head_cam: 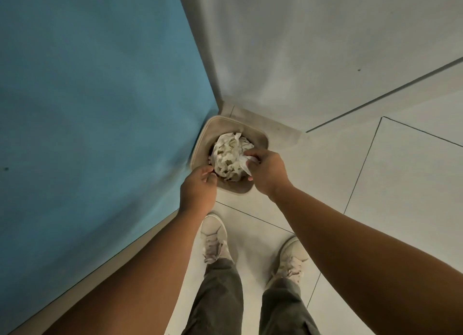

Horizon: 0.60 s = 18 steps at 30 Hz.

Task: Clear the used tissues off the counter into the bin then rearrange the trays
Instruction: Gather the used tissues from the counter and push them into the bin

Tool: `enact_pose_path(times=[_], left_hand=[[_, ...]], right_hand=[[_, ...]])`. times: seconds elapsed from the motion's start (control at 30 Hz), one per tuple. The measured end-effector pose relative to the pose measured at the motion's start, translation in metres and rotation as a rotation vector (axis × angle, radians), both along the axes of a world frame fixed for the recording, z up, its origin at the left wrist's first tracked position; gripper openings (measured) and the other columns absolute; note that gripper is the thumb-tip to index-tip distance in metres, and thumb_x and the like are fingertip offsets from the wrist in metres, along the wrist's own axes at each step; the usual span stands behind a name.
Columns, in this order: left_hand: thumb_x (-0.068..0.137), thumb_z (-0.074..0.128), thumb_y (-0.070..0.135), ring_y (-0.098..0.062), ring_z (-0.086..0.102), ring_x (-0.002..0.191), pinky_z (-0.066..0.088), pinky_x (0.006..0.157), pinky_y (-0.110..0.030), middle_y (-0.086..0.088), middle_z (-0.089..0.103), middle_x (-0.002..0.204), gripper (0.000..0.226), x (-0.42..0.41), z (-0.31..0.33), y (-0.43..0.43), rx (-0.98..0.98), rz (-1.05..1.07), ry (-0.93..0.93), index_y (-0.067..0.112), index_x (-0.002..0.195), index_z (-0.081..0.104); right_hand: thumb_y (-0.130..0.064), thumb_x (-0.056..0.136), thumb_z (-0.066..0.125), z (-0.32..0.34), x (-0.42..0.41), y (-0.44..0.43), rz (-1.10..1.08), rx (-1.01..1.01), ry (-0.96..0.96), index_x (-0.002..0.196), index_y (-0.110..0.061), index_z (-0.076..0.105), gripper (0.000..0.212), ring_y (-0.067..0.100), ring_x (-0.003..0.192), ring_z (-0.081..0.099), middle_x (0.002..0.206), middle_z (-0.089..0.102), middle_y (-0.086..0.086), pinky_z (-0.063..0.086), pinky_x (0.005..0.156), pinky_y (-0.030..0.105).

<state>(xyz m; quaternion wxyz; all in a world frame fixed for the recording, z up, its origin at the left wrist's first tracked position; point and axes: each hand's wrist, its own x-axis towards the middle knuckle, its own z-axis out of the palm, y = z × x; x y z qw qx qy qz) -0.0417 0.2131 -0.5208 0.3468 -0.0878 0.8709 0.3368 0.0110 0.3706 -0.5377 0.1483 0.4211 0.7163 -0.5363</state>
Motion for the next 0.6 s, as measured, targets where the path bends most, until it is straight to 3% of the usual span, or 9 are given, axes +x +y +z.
enact_pose_path(times=[0.07, 0.2, 0.33, 0.47, 0.6], left_hand=[[0.099, 0.053, 0.022, -0.018, 0.061, 0.110, 0.050, 0.091, -0.031, 0.000, 0.065, 0.126, 0.026, -0.001, -0.001, -0.002, 0.009, 0.024, 0.008, 0.021, 0.123, 0.064], [0.099, 0.053, 0.022, -0.015, 0.059, 0.105, 0.045, 0.087, -0.026, 0.001, 0.064, 0.127, 0.027, -0.003, -0.008, -0.008, 0.007, 0.042, 0.031, 0.022, 0.123, 0.064], [0.099, 0.054, 0.022, -0.011, 0.056, 0.101, 0.042, 0.086, -0.024, 0.001, 0.063, 0.128, 0.028, -0.004, -0.003, -0.010, 0.002, 0.011, 0.034, 0.022, 0.125, 0.063], [0.099, 0.054, 0.022, -0.015, 0.059, 0.108, 0.040, 0.085, -0.022, -0.001, 0.064, 0.128, 0.030, -0.001, 0.027, 0.000, -0.001, -0.047, 0.046, 0.020, 0.128, 0.062], [0.098, 0.056, 0.025, -0.022, 0.061, 0.116, 0.045, 0.090, -0.025, -0.003, 0.066, 0.126, 0.031, 0.004, 0.076, 0.011, 0.031, -0.171, 0.094, 0.021, 0.128, 0.061]], right_hand=[[-0.023, 0.084, 0.053, -0.019, -0.005, 0.000, 0.025, -0.001, -0.042, 0.110, -0.029, 0.069, 0.031, 0.032, 0.098, 0.067, 0.117, 0.068, 0.007, 0.056, 0.087, 0.043], [-0.020, 0.091, 0.060, -0.050, -0.008, 0.005, 0.119, -0.001, -0.134, 0.131, -0.022, 0.056, 0.041, 0.028, 0.115, 0.059, 0.128, 0.062, 0.004, 0.043, 0.090, 0.024], [-0.023, 0.090, 0.061, -0.048, -0.007, 0.011, 0.120, -0.019, -0.145, 0.134, -0.025, 0.053, 0.045, 0.026, 0.115, 0.059, 0.127, 0.063, 0.003, 0.048, 0.098, 0.034], [-0.028, 0.089, 0.057, -0.004, 0.011, 0.016, 0.199, 0.066, -0.099, 0.132, -0.029, 0.055, 0.043, 0.028, 0.109, 0.062, 0.121, 0.066, 0.005, 0.051, 0.095, 0.040], [-0.037, 0.087, 0.064, 0.067, 0.031, 0.021, 0.248, 0.138, -0.067, 0.133, -0.025, 0.055, 0.048, 0.022, 0.117, 0.058, 0.127, 0.064, 0.002, 0.047, 0.099, 0.032]])
